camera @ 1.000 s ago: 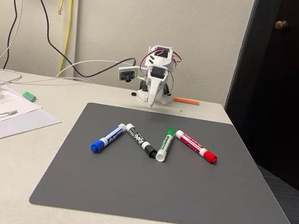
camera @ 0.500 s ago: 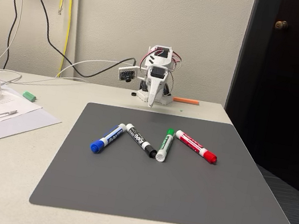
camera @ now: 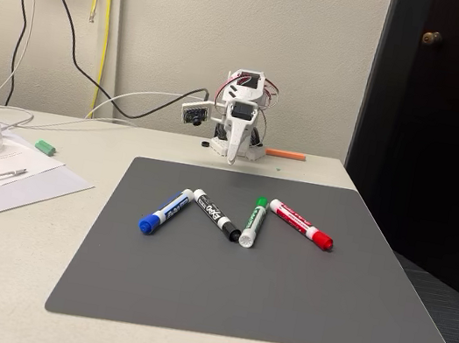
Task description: Pick up the green marker.
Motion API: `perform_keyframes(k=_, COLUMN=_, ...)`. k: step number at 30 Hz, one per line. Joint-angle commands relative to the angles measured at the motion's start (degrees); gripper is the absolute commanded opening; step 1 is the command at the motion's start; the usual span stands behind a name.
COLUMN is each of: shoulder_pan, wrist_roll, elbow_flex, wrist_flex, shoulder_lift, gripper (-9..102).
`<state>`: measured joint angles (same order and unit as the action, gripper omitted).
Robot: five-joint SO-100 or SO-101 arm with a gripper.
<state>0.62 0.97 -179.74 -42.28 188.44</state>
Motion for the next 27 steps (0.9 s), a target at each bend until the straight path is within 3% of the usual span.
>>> perform_keyframes(k=1, shoulder_pan=-0.3, wrist_roll=0.0, elbow_flex=0.3, wrist_flex=-0.1, shoulder_lift=0.4, gripper=0)
perform_keyframes(k=20, shoulder_pan=-0.3, wrist_roll=-0.4, elbow_flex=0.3, wrist_flex=-0.1, shoulder_lift=0.4, gripper=0)
perform_keyframes(k=27, shoulder_pan=-1.8, wrist_roll=-2.5, elbow_flex=1.5, wrist_flex=4.6, shoulder_lift=0.4, gripper=0)
